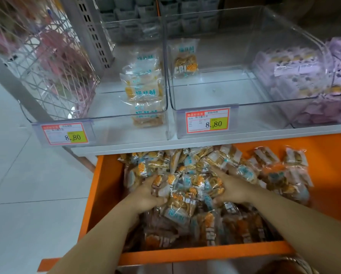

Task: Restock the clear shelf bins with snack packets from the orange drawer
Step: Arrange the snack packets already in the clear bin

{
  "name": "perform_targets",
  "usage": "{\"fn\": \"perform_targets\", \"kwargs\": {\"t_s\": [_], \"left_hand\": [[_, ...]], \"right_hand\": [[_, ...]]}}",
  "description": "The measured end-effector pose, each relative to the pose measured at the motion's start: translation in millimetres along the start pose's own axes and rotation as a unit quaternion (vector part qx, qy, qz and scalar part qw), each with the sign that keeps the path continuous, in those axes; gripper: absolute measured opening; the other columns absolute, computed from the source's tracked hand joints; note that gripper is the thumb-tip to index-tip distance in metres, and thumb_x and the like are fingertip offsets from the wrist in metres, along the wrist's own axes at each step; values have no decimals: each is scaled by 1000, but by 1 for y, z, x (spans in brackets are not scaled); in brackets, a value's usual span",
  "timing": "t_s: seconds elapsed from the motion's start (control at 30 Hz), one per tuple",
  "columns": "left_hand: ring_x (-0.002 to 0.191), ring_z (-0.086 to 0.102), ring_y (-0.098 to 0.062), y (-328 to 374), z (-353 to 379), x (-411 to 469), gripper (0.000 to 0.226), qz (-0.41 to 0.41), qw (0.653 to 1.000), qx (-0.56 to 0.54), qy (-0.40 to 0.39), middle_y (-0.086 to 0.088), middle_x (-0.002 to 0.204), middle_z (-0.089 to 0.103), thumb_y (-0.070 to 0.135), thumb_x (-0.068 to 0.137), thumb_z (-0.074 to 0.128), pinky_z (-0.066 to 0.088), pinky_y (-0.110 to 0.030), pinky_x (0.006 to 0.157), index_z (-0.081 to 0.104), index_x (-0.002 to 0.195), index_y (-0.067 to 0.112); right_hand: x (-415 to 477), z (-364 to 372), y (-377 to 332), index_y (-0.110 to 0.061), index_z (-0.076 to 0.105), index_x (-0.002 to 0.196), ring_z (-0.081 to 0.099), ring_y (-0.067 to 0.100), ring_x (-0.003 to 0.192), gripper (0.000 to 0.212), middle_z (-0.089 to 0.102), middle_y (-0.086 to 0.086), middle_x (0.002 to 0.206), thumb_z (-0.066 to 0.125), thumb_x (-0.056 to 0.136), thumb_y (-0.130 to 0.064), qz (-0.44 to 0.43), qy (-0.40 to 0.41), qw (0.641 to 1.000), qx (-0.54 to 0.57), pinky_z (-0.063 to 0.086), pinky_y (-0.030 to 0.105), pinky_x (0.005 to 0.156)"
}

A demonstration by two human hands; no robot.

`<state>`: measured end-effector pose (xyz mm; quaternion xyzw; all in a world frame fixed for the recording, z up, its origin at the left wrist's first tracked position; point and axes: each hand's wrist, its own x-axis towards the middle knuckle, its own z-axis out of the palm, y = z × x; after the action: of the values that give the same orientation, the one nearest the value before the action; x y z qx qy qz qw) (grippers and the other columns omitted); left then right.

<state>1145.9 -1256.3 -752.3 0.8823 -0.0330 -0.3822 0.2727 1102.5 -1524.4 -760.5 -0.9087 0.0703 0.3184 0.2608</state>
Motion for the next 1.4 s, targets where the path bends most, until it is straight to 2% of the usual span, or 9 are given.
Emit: {"fn": "perform_targets", "kwargs": {"t_s": [0.1,0.23,0.43,0.57,0.77,0.87,1.13,1.27,1.4], "left_hand": [[146,11,-25,0,3,1,83,-6,998,62,-17,-8,158,11,34,84,70,21,-30,112,20,150,33],[129,38,-21,0,-2,1,70,2,1000,26,-17,-5,146,27,36,83,71,33,-23,102,36,143,32],[144,20,-28,-3,1,4,91,-48,996,38,-71,-1,159,16,58,70,69,28,-41,114,20,146,50],[120,50,-25,-5,0,2,82,-83,992,-71,-55,-4,146,40,29,79,73,54,-38,90,27,146,38],[123,49,-25,5,2,-3,67,-49,992,-68,-96,0,147,38,23,87,65,51,-35,86,35,141,47],[102,64,-24,9,6,-5,62,-28,996,-57,-70,-7,123,59,5,87,60,57,-38,83,42,140,31],[111,60,-27,16,3,-23,55,37,999,28,-13,-10,137,50,-2,88,60,42,-12,66,46,138,17],[94,59,-13,22,-12,-52,51,94,991,76,49,-3,136,54,1,90,58,39,-6,59,50,135,21],[99,63,-12,26,-33,-87,47,171,974,80,125,0,117,66,3,83,62,47,-15,77,59,125,25]], "right_hand": [[1,4,-6,-34,5,151,27,31,141,104,7,16,158,77,77,-22,21,11,1000,14,24,35,113],[0,2,-5,-23,33,142,51,20,117,76,42,7,143,76,79,-21,25,-10,999,43,42,22,85],[-5,5,-15,-30,20,150,38,20,135,93,26,3,155,77,77,-20,-21,-33,999,37,39,26,103],[-8,2,-18,-23,48,135,44,20,129,66,42,4,145,78,76,-22,-47,-2,999,25,36,25,102],[-12,4,-27,-26,58,125,56,22,111,55,59,6,122,79,75,-23,-82,25,996,-6,46,37,96],[-18,1,-32,-28,57,125,57,21,109,54,61,6,118,78,76,-24,-103,46,994,-15,47,37,94],[-57,-17,-57,-26,55,128,45,9,118,52,49,-11,123,74,80,-22,-170,123,976,-53,35,25,104],[-86,-35,-70,-26,56,127,46,8,118,49,48,-11,126,72,81,-19,-196,147,968,-62,36,21,100],[-115,-47,-86,-28,58,124,47,5,108,49,50,-13,116,74,78,-20,-222,167,956,-92,36,19,88]]}}
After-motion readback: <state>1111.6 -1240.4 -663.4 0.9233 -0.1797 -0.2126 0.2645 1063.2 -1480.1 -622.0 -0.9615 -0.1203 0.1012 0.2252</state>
